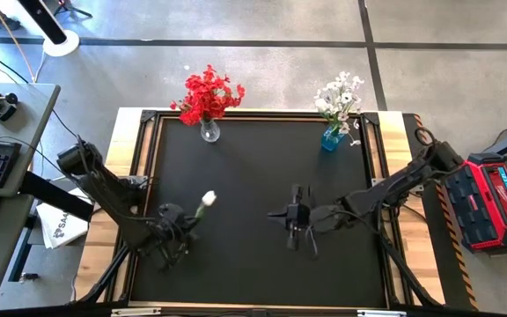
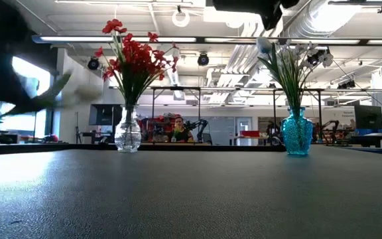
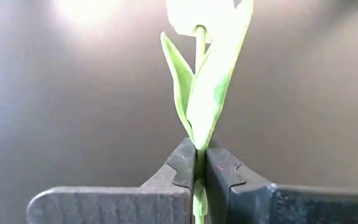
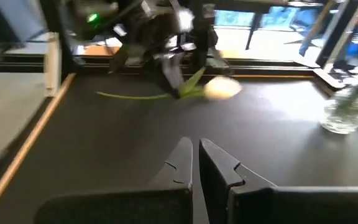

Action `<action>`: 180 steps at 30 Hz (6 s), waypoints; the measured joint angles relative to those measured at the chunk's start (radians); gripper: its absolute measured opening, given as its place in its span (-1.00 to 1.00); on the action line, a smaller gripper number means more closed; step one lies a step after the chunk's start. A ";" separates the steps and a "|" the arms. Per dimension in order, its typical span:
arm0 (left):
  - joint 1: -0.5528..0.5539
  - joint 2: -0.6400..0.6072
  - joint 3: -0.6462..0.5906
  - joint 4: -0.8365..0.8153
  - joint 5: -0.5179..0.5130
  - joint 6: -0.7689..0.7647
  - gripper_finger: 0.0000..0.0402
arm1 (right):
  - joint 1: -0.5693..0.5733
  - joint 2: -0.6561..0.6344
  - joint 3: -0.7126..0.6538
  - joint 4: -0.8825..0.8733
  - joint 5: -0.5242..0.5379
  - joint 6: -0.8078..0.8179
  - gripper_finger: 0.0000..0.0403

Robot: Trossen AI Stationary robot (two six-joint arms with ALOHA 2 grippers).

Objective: Sort flowers into vase by color
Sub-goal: Put the white flower into the blue vase, then return to Home Position

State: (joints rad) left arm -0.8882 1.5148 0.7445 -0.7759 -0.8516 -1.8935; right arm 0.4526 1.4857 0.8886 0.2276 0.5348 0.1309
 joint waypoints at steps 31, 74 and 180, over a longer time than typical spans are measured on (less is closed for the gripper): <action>0.359 -0.100 0.002 1.312 0.170 1.999 -1.00 | -0.079 0.265 0.000 0.794 -0.175 -0.221 -0.13; 0.412 -0.100 0.001 0.826 -0.018 1.637 -0.22 | -0.113 -0.636 0.000 -0.456 0.640 -0.069 -1.00; 0.370 -0.156 0.001 0.851 0.001 1.592 -0.22 | -0.601 -0.939 -0.228 -0.533 -0.465 0.148 0.21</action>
State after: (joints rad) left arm -0.5179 1.3593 0.7452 0.0755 -0.8503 -0.3019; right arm -0.1483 0.5465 0.6609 -0.3056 0.0698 0.2786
